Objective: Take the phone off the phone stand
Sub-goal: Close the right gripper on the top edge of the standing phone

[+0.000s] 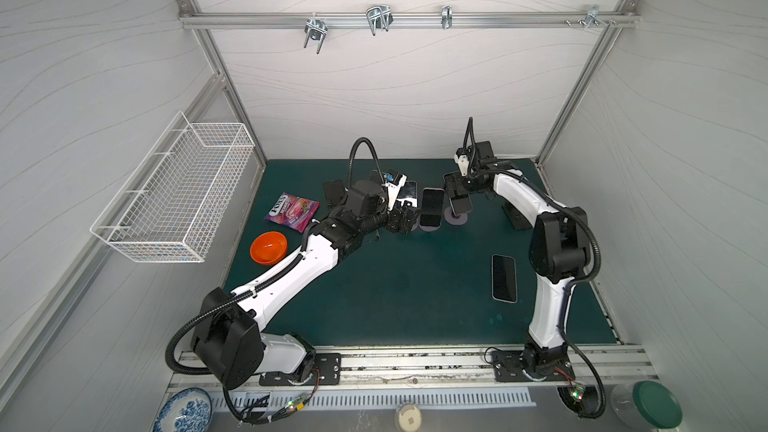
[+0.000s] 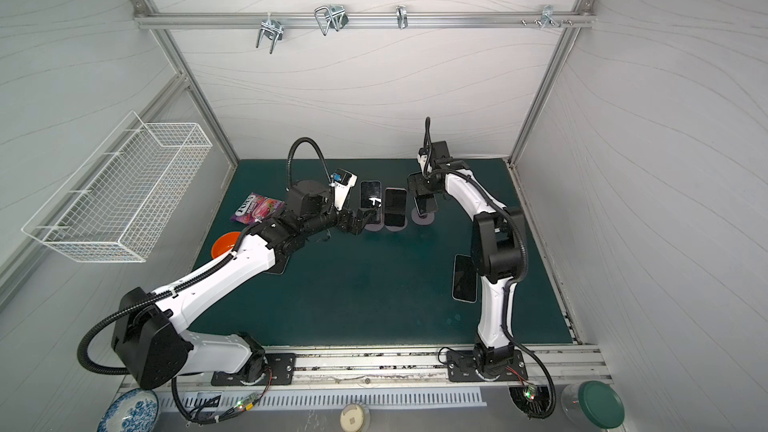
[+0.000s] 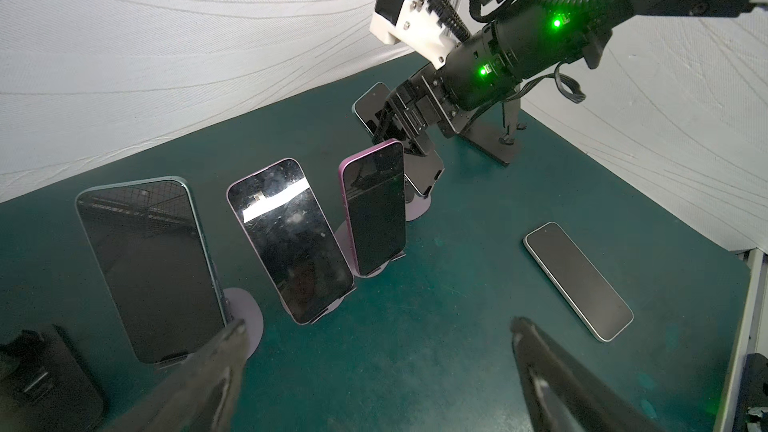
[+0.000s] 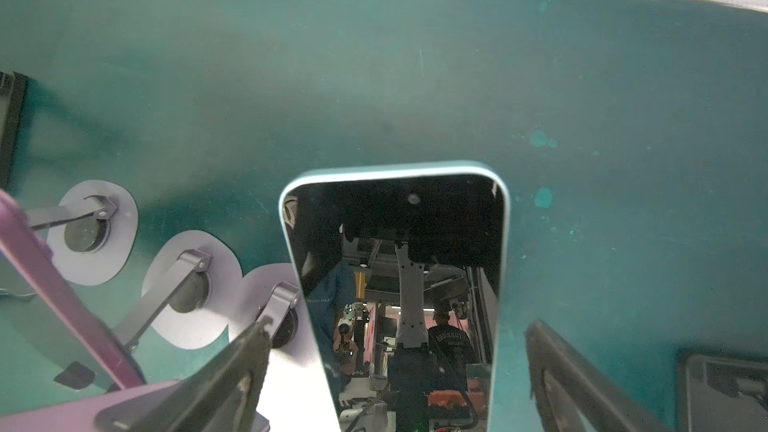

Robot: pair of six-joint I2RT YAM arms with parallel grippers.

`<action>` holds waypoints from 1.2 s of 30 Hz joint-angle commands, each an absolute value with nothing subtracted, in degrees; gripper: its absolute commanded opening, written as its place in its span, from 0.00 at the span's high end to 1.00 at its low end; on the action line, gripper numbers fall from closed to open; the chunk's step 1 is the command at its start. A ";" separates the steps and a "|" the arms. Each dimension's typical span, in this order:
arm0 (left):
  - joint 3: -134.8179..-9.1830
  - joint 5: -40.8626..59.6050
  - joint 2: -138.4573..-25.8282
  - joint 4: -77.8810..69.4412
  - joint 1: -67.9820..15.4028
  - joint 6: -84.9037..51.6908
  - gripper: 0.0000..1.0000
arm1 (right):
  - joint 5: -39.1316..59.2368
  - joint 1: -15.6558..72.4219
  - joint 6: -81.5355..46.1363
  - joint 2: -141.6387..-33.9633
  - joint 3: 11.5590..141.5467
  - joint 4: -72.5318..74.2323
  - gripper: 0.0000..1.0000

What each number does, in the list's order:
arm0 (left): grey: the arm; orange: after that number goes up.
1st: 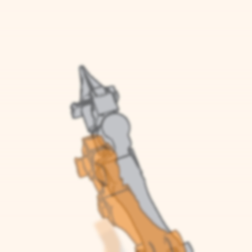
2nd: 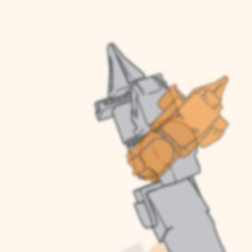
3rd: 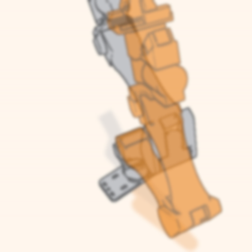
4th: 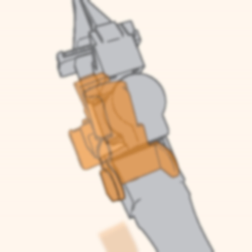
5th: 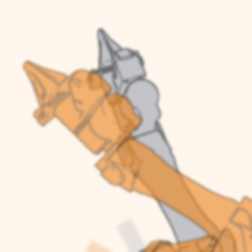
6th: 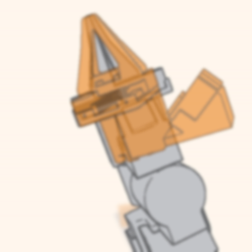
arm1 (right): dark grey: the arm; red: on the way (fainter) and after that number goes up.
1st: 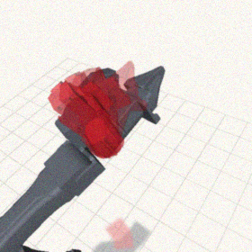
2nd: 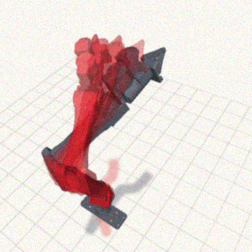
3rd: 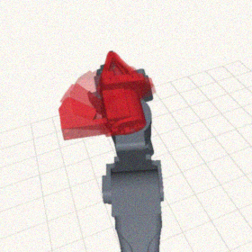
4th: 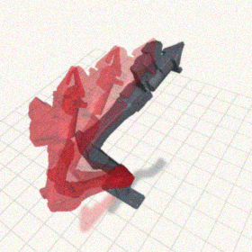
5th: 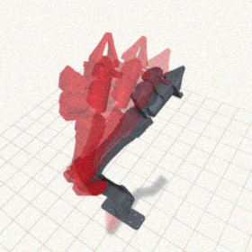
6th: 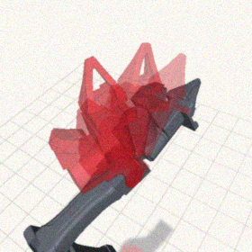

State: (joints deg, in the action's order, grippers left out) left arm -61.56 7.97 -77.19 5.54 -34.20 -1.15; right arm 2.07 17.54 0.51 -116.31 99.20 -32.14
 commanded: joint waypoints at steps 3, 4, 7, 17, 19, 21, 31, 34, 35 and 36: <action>-61.92 8.10 -75.67 3.70 -34.27 -0.38 0.01 | 2.04 18.36 1.40 -118.66 101.40 -33.66 0.03; -61.97 8.10 -75.68 3.69 -34.32 -0.44 0.01 | 1.98 18.29 1.34 -118.94 101.52 -33.84 0.03; -62.13 7.91 -75.78 3.78 -34.30 -0.28 0.01 | 1.26 18.36 1.40 -119.69 101.99 -34.32 0.03; -62.49 7.65 -75.94 4.51 -34.27 0.17 0.01 | -0.67 18.33 0.54 -121.59 103.52 -35.24 0.07; -62.56 7.51 -75.85 4.82 -34.28 0.31 0.01 | -0.80 18.34 0.33 -121.65 103.58 -35.17 0.08; -62.51 7.56 -75.79 4.86 -34.25 0.31 0.01 | -1.16 18.37 0.18 -121.81 103.68 -35.24 0.09; -62.12 7.50 -75.37 5.34 -34.28 0.36 0.01 | -2.56 18.35 0.66 -121.55 103.66 -36.02 0.14; -61.96 7.54 -75.27 5.37 -34.28 0.36 0.01 | -3.00 18.41 1.30 -121.29 103.56 -36.21 0.15; -61.96 7.56 -75.23 5.30 -34.27 0.35 0.01 | -3.13 18.36 1.55 -121.13 103.48 -36.22 0.15; -61.96 7.53 -75.24 5.32 -34.25 0.27 0.01 | -3.38 18.36 1.71 -120.90 103.45 -36.29 0.15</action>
